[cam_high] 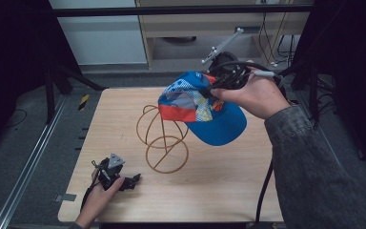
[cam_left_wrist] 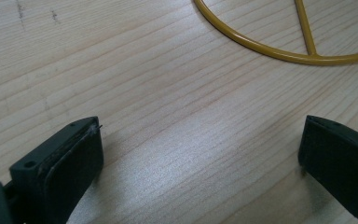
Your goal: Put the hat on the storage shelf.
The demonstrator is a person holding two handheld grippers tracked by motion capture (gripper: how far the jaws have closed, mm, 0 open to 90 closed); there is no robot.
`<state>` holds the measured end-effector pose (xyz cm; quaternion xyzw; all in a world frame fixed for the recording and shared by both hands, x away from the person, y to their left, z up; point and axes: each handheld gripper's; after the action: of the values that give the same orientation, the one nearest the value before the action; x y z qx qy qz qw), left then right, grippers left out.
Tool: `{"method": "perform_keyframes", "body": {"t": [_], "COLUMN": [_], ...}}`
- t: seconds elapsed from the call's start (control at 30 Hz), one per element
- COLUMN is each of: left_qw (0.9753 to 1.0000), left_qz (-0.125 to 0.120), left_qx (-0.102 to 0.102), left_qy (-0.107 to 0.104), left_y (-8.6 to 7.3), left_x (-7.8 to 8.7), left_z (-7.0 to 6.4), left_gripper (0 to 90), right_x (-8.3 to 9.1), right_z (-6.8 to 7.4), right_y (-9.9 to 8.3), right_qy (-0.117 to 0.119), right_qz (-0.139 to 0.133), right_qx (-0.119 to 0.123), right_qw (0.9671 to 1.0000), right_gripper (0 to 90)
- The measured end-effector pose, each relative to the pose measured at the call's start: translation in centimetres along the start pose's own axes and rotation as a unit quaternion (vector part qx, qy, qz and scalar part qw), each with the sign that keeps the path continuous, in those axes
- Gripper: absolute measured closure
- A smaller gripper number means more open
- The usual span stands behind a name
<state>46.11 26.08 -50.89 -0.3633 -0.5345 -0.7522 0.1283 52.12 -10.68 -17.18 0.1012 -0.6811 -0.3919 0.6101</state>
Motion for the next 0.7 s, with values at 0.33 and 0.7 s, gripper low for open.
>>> {"method": "perform_keyframes", "body": {"t": [0.33, 0.7], "left_qw": [1.0, 1.0], "left_qz": [0.0, 0.0], "left_qx": [-0.001, 0.0], "left_qy": [0.0, 0.001], "left_y": [0.0, 0.0], "left_x": [0.0, 0.0], "left_z": [0.0, 0.0], "left_gripper": [0.0, 0.0], "right_x": [-0.5, -1.4], "right_z": [0.3, 0.7], "right_y": [0.5, 2.0], "right_qy": [0.006, 0.011], "right_qz": [-0.001, -0.01], "right_qx": [0.007, 0.017], "right_qw": [1.0, 0.9997], "right_gripper": [89.3, 89.3]}}
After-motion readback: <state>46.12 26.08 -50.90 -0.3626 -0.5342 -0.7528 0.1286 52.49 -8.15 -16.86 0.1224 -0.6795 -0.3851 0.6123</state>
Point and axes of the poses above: each handheld gripper's, and its own axes: x roughly backward along the jaws, y roughly out of its top, z roughly to its left, and after that the axes turned 12 degrees about y, right-handed
